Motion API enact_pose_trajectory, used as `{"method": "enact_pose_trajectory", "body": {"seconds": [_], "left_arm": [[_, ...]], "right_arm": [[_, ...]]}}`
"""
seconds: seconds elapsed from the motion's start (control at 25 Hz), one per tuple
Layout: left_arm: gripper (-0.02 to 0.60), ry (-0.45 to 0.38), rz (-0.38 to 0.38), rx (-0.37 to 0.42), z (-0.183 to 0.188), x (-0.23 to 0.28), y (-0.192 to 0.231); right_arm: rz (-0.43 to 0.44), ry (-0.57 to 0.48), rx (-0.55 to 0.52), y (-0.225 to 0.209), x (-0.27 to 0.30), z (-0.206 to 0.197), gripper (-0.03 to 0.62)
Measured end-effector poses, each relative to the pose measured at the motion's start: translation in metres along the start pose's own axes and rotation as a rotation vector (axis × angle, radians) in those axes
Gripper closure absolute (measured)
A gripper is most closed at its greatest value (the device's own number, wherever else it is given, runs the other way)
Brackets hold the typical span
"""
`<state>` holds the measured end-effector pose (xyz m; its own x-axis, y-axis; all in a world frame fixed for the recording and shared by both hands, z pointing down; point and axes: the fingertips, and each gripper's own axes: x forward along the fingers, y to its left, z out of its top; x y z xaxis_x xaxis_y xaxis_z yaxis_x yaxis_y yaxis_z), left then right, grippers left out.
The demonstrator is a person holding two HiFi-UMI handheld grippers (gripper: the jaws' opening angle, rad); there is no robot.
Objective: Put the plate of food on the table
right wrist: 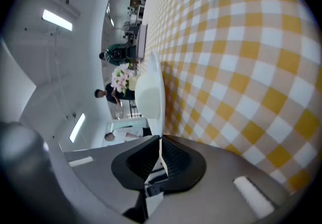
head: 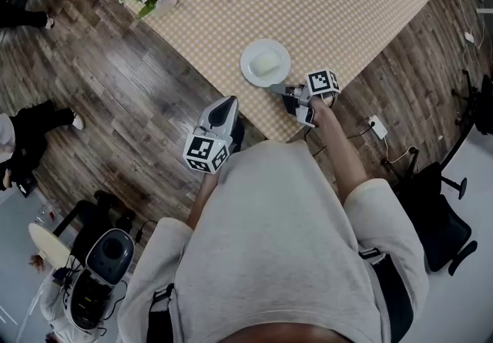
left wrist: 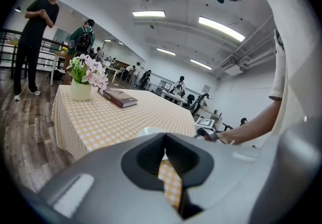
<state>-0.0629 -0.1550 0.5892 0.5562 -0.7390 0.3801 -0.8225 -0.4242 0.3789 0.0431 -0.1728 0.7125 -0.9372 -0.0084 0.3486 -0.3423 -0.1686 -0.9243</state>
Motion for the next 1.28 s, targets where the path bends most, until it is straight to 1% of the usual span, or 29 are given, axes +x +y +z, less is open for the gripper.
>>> {"method": "enact_pose_trajectory", "body": {"seconds": [0.12, 0.2, 0.24, 0.36, 0.48, 0.52, 0.56, 0.68, 0.76, 0.8, 0.92, 1.08, 1.28], "left_arm": [[0.572, 0.0, 0.0, 0.002, 0.0, -0.001, 0.0], [0.573, 0.0, -0.002, 0.005, 0.0, -0.001, -0.001], [0.574, 0.0, -0.004, 0.006, 0.0, -0.001, -0.002], [0.572, 0.001, -0.008, 0.007, 0.0, 0.001, -0.003], [0.573, 0.0, -0.01, 0.013, 0.001, 0.0, -0.007], [0.573, -0.001, -0.011, 0.014, 0.0, -0.001, -0.008], [0.572, -0.002, -0.012, 0.015, 0.0, -0.001, -0.01], [0.573, -0.004, -0.015, 0.019, 0.0, -0.001, -0.012], [0.572, -0.006, -0.018, 0.02, 0.001, -0.001, -0.013], [0.572, -0.007, -0.018, 0.021, 0.001, -0.001, -0.013], [0.572, -0.008, -0.021, 0.024, 0.001, -0.002, -0.015], [0.574, -0.013, -0.033, 0.034, 0.002, -0.001, -0.021], [0.573, -0.013, -0.049, 0.051, 0.004, 0.0, -0.031]], "right_arm": [[0.059, -0.185, 0.067, 0.001, -0.013, 0.019, 0.582], [0.085, -0.246, 0.091, 0.002, -0.016, 0.025, 0.583], [0.082, -0.264, 0.09, 0.001, -0.016, 0.027, 0.583], [0.012, -0.357, 0.086, -0.007, -0.023, 0.034, 0.583], [0.027, -0.464, 0.111, -0.007, -0.03, 0.041, 0.583], [0.016, -0.494, 0.122, -0.008, -0.034, 0.04, 0.583], [0.004, -0.528, 0.143, -0.011, -0.037, 0.041, 0.585], [0.014, -0.662, 0.231, -0.018, -0.048, 0.048, 0.588], [-0.006, -0.741, 0.245, -0.02, -0.058, 0.051, 0.594], [-0.021, -0.76, 0.23, -0.018, -0.062, 0.052, 0.594], [-0.056, -0.777, 0.177, -0.014, -0.069, 0.051, 0.594], [-0.019, -0.771, 0.145, -0.007, -0.075, 0.048, 0.594], [-0.007, -0.766, 0.111, 0.001, -0.081, 0.039, 0.595]]}}
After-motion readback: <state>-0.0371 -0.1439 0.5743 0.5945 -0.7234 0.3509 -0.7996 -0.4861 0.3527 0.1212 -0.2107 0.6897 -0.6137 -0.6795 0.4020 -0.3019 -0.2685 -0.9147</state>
